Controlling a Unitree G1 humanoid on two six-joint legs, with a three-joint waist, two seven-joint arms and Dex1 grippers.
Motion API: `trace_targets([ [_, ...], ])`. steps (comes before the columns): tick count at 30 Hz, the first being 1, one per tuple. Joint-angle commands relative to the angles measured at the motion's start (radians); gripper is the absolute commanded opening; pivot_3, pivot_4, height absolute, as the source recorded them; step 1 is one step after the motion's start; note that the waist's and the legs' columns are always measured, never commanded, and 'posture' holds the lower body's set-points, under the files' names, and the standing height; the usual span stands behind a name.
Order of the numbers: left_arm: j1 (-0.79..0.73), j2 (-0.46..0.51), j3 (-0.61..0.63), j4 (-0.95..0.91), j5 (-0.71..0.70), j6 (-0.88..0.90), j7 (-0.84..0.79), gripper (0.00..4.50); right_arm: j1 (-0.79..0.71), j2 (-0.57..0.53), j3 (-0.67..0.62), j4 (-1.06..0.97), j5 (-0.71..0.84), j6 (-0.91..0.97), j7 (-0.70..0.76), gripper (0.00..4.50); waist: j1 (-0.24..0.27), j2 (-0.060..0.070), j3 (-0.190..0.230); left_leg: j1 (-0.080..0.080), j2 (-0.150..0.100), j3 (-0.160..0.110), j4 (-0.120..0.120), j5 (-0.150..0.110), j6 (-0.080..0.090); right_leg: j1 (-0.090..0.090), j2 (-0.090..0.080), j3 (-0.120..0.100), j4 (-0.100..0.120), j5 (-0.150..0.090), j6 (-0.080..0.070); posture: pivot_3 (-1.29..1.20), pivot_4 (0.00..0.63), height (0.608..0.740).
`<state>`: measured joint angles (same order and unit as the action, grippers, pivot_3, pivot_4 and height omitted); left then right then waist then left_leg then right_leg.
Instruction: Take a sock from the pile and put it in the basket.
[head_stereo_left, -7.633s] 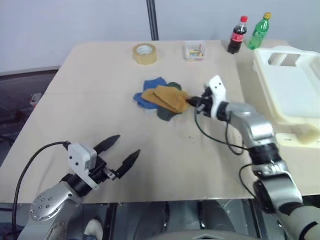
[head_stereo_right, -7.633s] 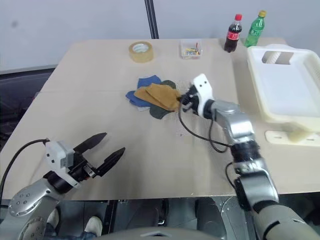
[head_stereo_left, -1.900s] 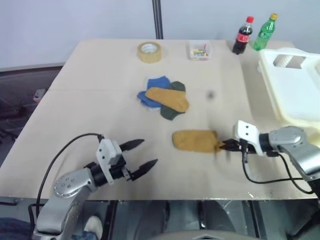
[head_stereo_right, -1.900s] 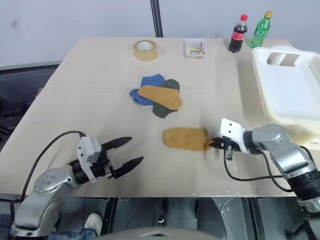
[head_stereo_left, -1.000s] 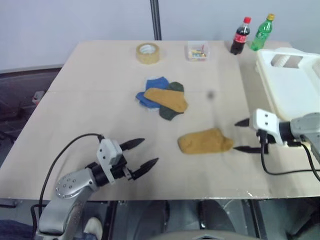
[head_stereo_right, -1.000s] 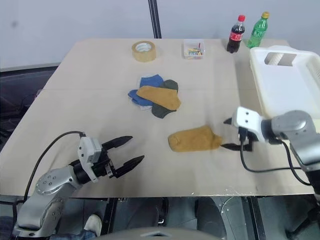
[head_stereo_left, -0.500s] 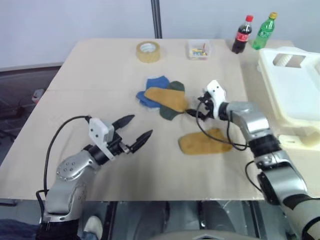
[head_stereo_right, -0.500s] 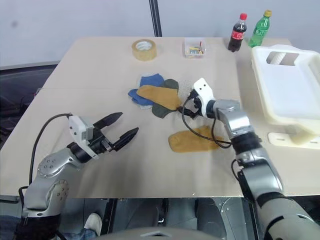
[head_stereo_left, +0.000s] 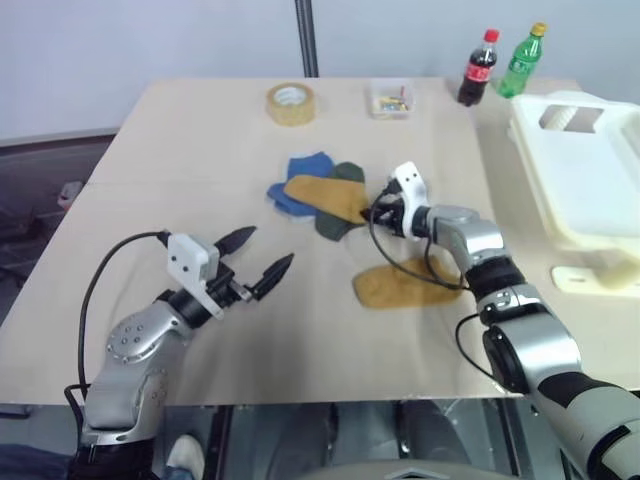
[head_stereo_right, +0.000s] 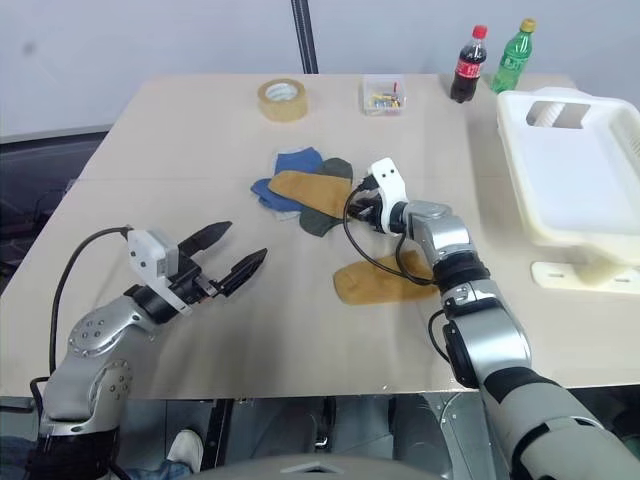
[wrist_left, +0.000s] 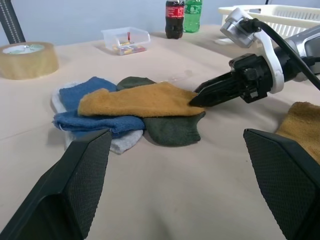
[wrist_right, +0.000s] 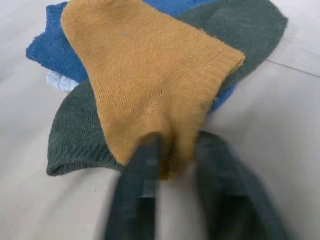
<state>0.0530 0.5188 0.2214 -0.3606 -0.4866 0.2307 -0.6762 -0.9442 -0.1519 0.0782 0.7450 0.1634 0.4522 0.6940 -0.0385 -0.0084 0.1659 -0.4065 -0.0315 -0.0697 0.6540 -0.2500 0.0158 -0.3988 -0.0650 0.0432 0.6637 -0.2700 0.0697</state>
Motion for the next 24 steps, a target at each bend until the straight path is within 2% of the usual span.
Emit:
trace_targets([
  [1, 0.01, 0.002, 0.005, -0.024, 0.012, -0.027, -0.002, 4.5, -0.031, -0.01, -0.015, -0.032, 0.0, -0.022, 0.005, 0.05, -0.003, 0.0, 0.0, 0.0, 0.0, 0.0, 0.0, 0.0, 0.0, 0.0, 0.0, 0.0, 0.0, 0.0, 0.0, 0.0, 0.15, 0.738],
  [5, 0.018, -0.005, -0.008, -0.032, 0.015, -0.023, -0.003, 4.5, -0.007, -0.042, 0.009, -0.11, -0.021, -0.02, 0.016, 0.05, -0.003, 0.0, 0.0, 0.0, 0.0, 0.0, 0.0, 0.0, 0.0, 0.0, 0.0, 0.0, 0.0, 0.0, 0.0, 0.0, 0.15, 0.738],
  [10, 0.017, -0.007, -0.026, -0.042, 0.011, -0.014, -0.007, 4.5, 0.083, -0.124, 0.071, -0.323, -0.043, 0.062, 0.08, 0.05, -0.001, 0.0, 0.0, -0.001, 0.0, 0.0, 0.0, 0.0, 0.0, -0.001, 0.0, 0.0, 0.0, 0.0, 0.0, 0.0, 0.15, 0.738],
  [13, 0.025, -0.003, -0.033, -0.052, 0.01, -0.01, -0.01, 4.5, 0.159, -0.211, 0.093, -0.489, -0.027, 0.134, 0.145, 0.05, 0.003, 0.0, 0.0, -0.002, 0.0, -0.001, 0.0, 0.0, 0.0, -0.001, -0.001, -0.001, 0.0, 0.0, 0.0, 0.0, 0.15, 0.738],
  [16, 0.031, 0.005, -0.048, -0.054, 0.012, -0.003, -0.026, 4.5, 0.264, -0.402, 0.116, -0.638, -0.034, 0.167, 0.266, 0.05, 0.012, 0.0, 0.0, -0.008, -0.001, -0.002, 0.001, 0.0, 0.0, -0.007, -0.002, -0.001, 0.001, 0.0, 0.0, 0.0, 0.15, 0.738],
  [19, 0.024, 0.011, -0.065, -0.048, -0.006, 0.014, -0.056, 4.5, 0.314, -0.514, 0.102, -0.678, -0.032, 0.142, 0.322, 0.05, 0.012, 0.0, 0.0, -0.008, -0.001, -0.001, 0.001, 0.0, 0.001, -0.007, -0.002, -0.001, 0.0, 0.0, 0.0, 0.0, 0.15, 0.738],
  [23, -0.017, 0.028, -0.137, -0.015, 0.002, 0.03, -0.131, 4.5, 0.359, -0.594, 0.076, -0.684, -0.029, 0.119, 0.341, 0.05, 0.006, 0.0, 0.0, -0.007, 0.0, 0.0, 0.001, -0.002, 0.004, -0.007, -0.001, 0.0, 0.001, 0.0, 0.0, 0.0, 0.15, 0.738],
  [24, -0.041, 0.03, -0.16, 0.006, 0.012, 0.031, -0.148, 4.5, 0.369, -0.607, 0.078, -0.687, -0.032, 0.109, 0.345, 0.3, 0.006, 0.0, 0.0, -0.007, 0.0, 0.0, 0.001, -0.002, 0.004, -0.007, -0.001, 0.0, 0.001, 0.0, 0.0, 0.0, 0.15, 0.738],
])
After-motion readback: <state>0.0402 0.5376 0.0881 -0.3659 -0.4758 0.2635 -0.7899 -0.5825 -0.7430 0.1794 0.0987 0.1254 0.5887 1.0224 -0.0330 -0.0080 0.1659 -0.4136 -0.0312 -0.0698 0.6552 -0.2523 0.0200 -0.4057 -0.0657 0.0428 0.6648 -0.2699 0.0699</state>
